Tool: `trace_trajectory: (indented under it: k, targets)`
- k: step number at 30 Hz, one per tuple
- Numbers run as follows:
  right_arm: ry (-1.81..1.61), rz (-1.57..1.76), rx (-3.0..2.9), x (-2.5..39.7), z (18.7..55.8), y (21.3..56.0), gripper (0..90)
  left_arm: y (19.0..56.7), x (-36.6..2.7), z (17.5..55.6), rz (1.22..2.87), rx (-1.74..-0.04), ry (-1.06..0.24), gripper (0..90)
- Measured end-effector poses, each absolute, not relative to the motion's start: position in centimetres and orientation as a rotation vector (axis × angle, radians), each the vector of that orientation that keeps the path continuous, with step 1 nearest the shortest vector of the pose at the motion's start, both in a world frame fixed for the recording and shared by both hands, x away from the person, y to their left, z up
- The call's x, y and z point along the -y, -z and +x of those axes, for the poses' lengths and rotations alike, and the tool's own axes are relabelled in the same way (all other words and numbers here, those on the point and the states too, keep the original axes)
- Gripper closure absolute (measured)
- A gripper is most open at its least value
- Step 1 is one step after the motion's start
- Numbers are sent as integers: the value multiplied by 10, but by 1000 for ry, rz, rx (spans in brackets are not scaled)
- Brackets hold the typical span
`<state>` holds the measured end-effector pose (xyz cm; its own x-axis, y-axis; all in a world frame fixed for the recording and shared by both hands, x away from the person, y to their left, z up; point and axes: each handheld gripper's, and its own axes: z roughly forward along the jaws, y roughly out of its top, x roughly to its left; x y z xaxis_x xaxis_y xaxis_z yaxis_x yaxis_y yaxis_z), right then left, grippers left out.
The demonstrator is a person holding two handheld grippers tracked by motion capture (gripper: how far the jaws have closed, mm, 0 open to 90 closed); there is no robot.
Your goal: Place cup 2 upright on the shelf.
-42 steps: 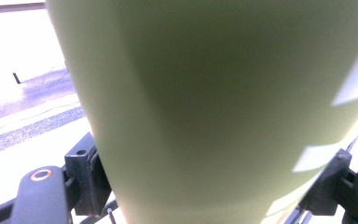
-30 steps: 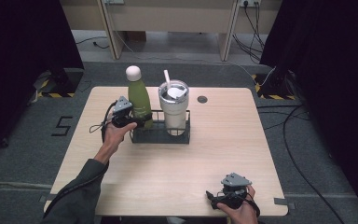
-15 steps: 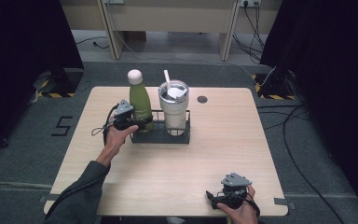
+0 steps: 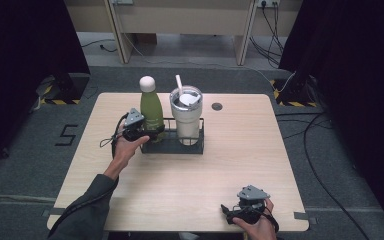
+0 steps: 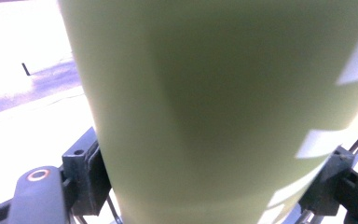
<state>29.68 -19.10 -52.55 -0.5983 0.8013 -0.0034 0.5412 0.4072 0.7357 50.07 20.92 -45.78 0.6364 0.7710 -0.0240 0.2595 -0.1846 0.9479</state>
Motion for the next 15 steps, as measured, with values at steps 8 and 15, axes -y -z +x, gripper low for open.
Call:
trace_trajectory:
  k: [8, 15]
  targets:
    - [-1014, 1156, -2312, 191, 297, 526, 3, 462, -214, 502, 1737, -851, -527, 147]
    - [-1014, 1157, -2313, 191, 297, 526, 4, 458, -215, 500, 1741, -838, -533, 145]
